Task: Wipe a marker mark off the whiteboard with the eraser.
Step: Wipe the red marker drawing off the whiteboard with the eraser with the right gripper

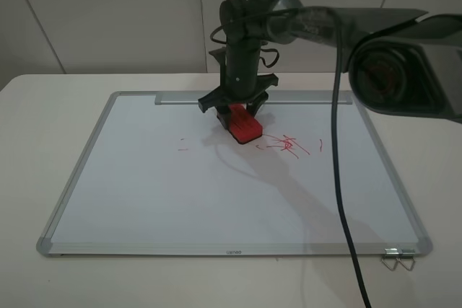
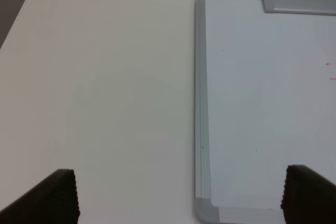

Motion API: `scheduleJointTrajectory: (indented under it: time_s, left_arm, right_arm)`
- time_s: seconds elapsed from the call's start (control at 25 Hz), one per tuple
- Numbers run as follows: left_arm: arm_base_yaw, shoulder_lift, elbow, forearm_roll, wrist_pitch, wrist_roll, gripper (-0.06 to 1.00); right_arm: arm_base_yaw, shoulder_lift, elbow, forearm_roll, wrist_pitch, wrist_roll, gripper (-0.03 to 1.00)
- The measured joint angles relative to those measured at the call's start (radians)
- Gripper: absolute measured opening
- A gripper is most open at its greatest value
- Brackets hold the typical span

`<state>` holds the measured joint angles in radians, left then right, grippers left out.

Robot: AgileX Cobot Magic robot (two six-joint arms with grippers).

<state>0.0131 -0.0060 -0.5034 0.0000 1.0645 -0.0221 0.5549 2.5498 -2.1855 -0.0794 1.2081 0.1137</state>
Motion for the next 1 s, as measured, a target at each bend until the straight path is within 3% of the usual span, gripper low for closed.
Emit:
scheduleJointTrajectory:
  time_s: [0.72, 1.0]
  left_arm:
    - [0.0, 0.0, 0.0, 0.0, 0.0, 0.0, 0.77]
    - [0.0, 0.0, 0.0, 0.0, 0.0, 0.0, 0.77]
  right_arm:
    - [0.24, 0.002, 0.0, 0.015, 0.002, -0.001, 0.51]
    - [0.283, 0.002, 0.0, 0.022, 0.003, -0.001, 0.51]
